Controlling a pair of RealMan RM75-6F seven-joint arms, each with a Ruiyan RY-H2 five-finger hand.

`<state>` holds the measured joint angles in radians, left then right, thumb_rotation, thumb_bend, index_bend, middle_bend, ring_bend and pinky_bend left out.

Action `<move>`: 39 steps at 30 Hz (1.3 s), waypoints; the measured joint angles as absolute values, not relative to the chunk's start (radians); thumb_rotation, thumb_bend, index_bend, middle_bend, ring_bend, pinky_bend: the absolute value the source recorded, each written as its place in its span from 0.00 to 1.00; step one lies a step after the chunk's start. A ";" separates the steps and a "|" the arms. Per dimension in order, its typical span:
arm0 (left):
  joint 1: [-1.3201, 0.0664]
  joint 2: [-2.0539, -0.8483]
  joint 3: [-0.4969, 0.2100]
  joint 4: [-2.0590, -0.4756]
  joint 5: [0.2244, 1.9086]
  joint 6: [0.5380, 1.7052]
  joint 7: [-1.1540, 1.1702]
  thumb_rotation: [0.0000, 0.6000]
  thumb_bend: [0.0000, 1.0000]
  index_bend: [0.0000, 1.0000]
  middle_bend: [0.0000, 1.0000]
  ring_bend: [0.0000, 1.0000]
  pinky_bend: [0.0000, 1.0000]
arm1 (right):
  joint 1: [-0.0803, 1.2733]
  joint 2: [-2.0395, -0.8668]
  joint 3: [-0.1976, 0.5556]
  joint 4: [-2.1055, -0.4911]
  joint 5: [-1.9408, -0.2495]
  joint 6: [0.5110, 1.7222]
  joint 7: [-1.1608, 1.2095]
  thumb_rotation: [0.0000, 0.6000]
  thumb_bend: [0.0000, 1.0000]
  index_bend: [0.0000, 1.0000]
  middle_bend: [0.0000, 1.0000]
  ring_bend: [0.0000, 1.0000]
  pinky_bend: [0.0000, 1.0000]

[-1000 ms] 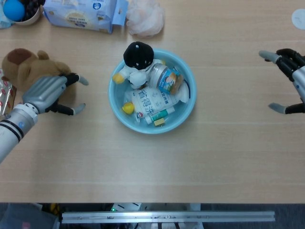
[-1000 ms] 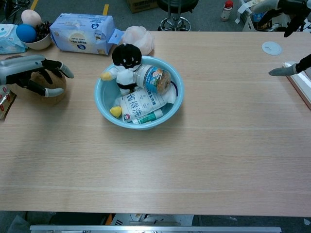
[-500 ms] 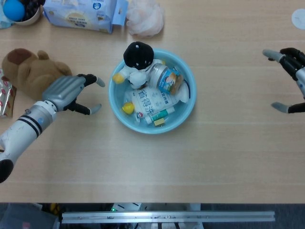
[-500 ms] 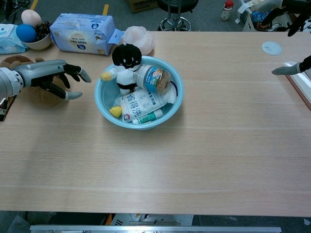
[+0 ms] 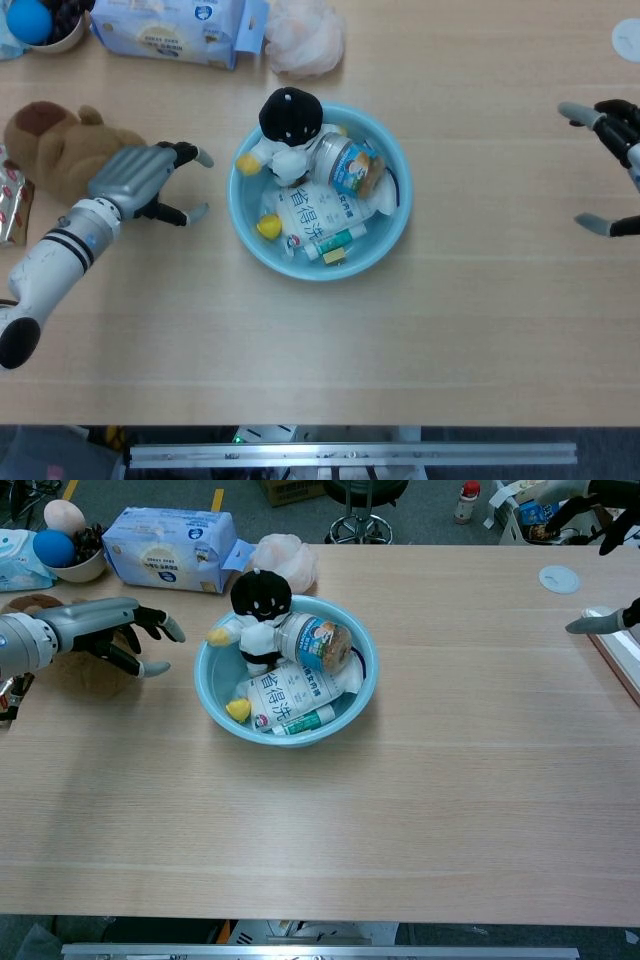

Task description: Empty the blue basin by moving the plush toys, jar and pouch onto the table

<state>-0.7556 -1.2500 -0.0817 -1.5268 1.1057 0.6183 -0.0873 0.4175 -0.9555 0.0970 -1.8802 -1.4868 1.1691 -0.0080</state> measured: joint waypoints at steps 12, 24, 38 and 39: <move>-0.789 -1.289 -0.069 -1.462 1.029 0.574 -0.030 0.63 0.33 0.22 0.21 0.20 0.31 | 0.409 -0.945 0.095 -1.892 -1.487 1.176 -0.016 1.00 0.05 0.15 0.28 0.17 0.37; -0.820 -1.299 -0.087 -1.487 1.052 0.490 -0.098 0.62 0.33 0.22 0.21 0.20 0.31 | 0.404 -0.947 0.093 -1.893 -1.481 1.174 -0.021 1.00 0.05 0.15 0.28 0.17 0.37; -0.818 -1.280 -0.119 -1.581 1.174 0.458 -0.216 0.62 0.33 0.22 0.21 0.20 0.31 | 0.397 -0.947 0.089 -1.885 -1.479 1.172 -0.016 1.00 0.05 0.15 0.28 0.17 0.37; -0.818 -1.278 -0.119 -1.588 1.183 0.457 -0.222 0.63 0.33 0.22 0.21 0.20 0.31 | 0.397 -0.948 0.088 -1.885 -1.479 1.171 -0.015 1.00 0.05 0.15 0.28 0.17 0.37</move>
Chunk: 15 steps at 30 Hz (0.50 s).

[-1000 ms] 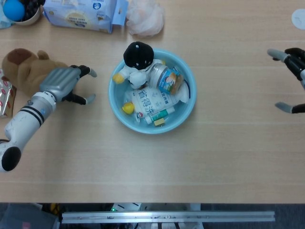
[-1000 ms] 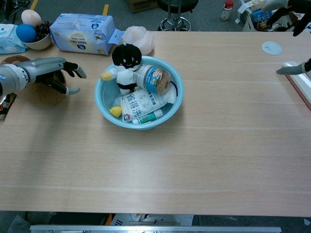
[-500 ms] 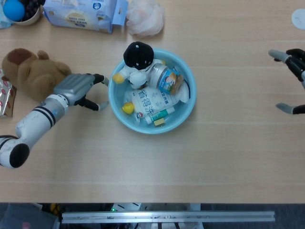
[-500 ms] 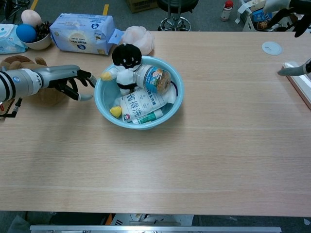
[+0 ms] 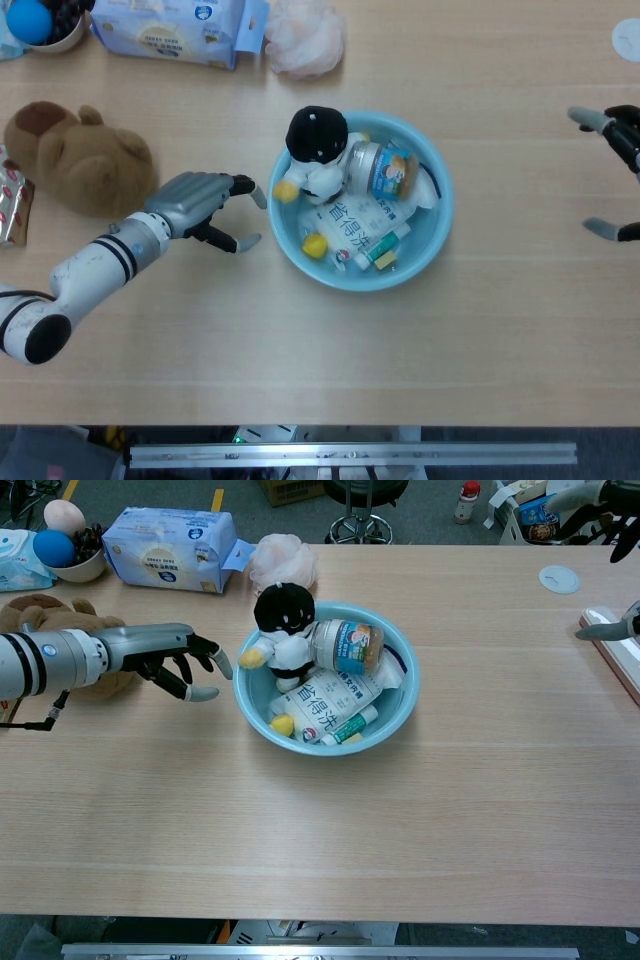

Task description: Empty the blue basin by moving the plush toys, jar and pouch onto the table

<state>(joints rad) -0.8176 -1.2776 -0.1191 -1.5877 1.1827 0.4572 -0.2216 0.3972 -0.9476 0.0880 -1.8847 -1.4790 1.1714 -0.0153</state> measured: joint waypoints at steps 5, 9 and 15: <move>-0.815 -1.261 -0.118 -1.632 1.230 0.454 -0.252 0.63 0.33 0.22 0.21 0.20 0.31 | 0.401 -0.951 0.086 -1.882 -1.476 1.159 -0.020 1.00 0.05 0.15 0.28 0.17 0.37; -0.803 -1.238 -0.114 -1.658 1.261 0.478 -0.262 0.63 0.33 0.22 0.21 0.20 0.32 | 0.415 -0.955 0.089 -1.883 -1.473 1.138 -0.036 1.00 0.07 0.16 0.29 0.17 0.37; -0.761 -1.195 -0.099 -1.677 1.284 0.597 -0.204 0.63 0.33 0.22 0.21 0.20 0.32 | 0.468 -0.974 0.112 -1.892 -1.452 1.079 -0.094 1.00 0.10 0.17 0.30 0.18 0.37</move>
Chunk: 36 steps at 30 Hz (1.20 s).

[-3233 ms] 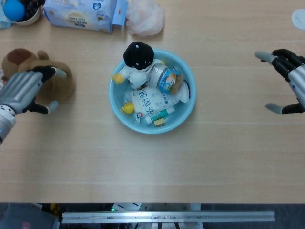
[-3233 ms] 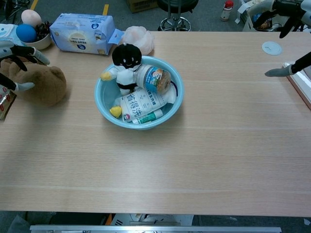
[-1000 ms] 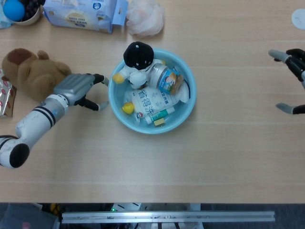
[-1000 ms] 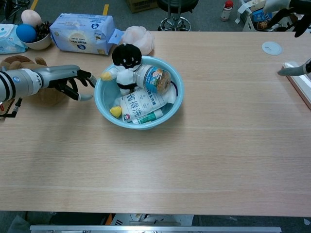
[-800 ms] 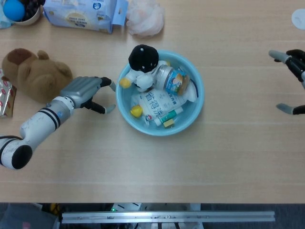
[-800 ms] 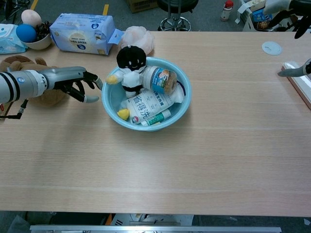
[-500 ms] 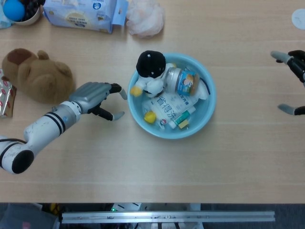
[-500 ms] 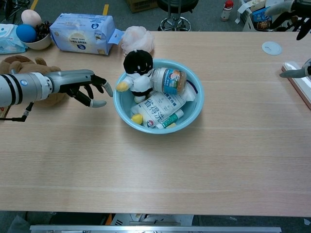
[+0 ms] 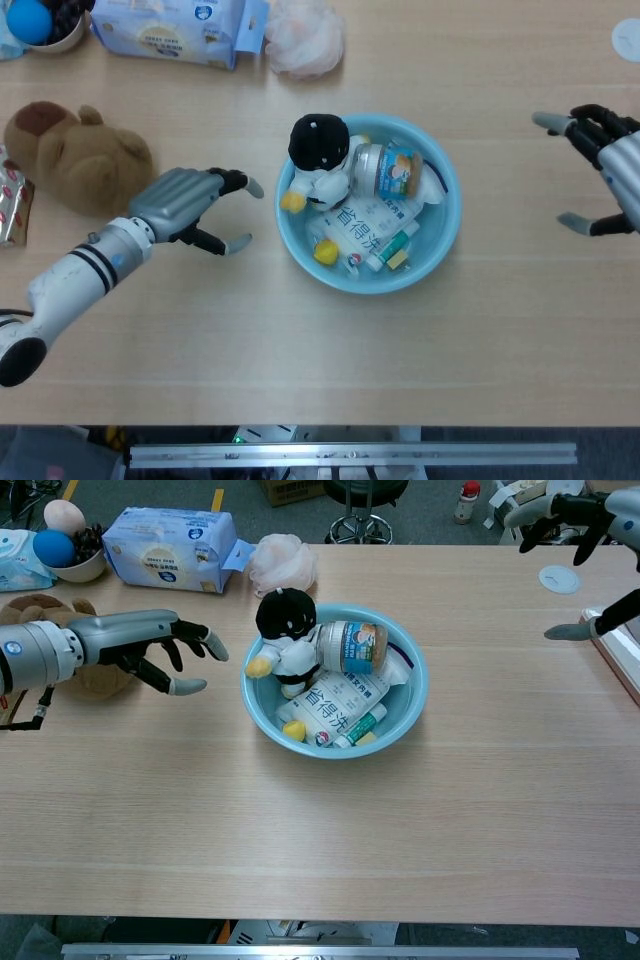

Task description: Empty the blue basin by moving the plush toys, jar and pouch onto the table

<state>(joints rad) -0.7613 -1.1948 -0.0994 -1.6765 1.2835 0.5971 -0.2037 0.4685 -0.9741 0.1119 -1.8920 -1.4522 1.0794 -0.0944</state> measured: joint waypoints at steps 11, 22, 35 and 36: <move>-0.602 -1.065 -0.042 -1.790 1.315 0.918 0.016 0.65 0.33 0.22 0.21 0.20 0.32 | 0.623 -1.092 0.161 -1.905 -1.225 0.928 -0.357 1.00 0.08 0.17 0.30 0.18 0.37; -0.509 -0.976 0.016 -1.865 1.418 1.025 0.045 0.66 0.33 0.22 0.21 0.20 0.31 | 0.798 -1.295 0.173 -1.853 -0.897 0.907 -0.654 1.00 0.04 0.17 0.30 0.19 0.38; -0.478 -0.950 0.045 -1.868 1.469 1.033 0.041 0.67 0.33 0.22 0.21 0.20 0.31 | 0.933 -1.520 0.164 -1.699 -0.656 1.001 -0.811 1.00 0.04 0.17 0.30 0.19 0.38; -0.478 -0.948 0.045 -1.867 1.470 1.032 0.040 0.66 0.33 0.22 0.21 0.19 0.30 | 0.939 -1.530 0.164 -1.691 -0.649 1.004 -0.814 1.00 0.04 0.17 0.30 0.19 0.38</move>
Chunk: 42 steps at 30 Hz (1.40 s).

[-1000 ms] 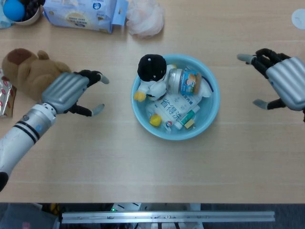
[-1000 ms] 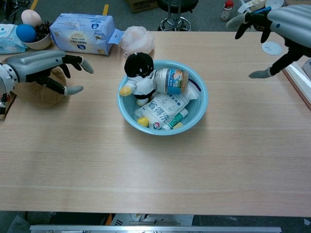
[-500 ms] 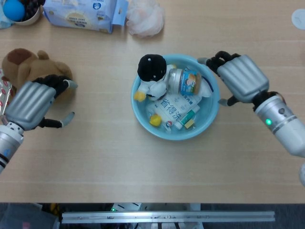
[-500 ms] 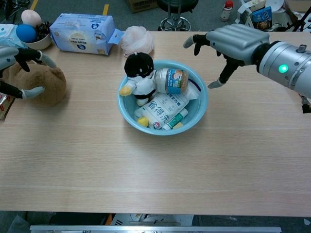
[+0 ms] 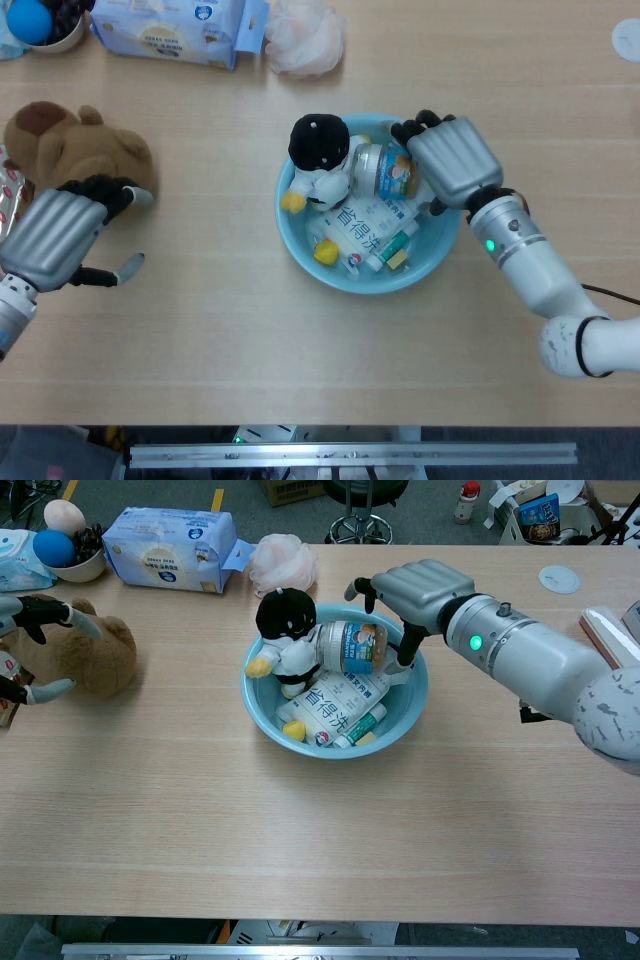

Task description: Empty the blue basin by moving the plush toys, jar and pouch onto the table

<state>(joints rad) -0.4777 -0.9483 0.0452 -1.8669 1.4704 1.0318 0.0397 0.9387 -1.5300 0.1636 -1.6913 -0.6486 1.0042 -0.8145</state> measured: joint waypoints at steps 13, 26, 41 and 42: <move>-0.475 -0.936 0.049 -1.856 1.494 1.017 0.016 0.67 0.33 0.22 0.21 0.19 0.29 | 1.000 -1.627 0.165 -1.626 -0.570 1.050 -0.866 1.00 0.09 0.22 0.31 0.22 0.42; -0.475 -0.916 0.057 -1.862 1.523 1.003 0.004 0.67 0.33 0.22 0.21 0.19 0.27 | 1.030 -1.698 0.165 -1.557 -0.516 1.071 -0.901 1.00 0.31 0.42 0.41 0.37 0.62; -0.472 -0.906 0.055 -1.868 1.531 1.002 -0.004 0.67 0.33 0.22 0.21 0.19 0.27 | 1.004 -1.637 0.177 -1.611 -0.571 1.056 -0.822 1.00 0.37 0.53 0.49 0.49 0.74; -0.472 -0.904 0.054 -1.869 1.530 1.002 -0.002 0.68 0.33 0.22 0.21 0.19 0.27 | 1.001 -1.624 0.180 -1.624 -0.576 1.058 -0.815 1.00 0.37 0.53 0.48 0.49 0.74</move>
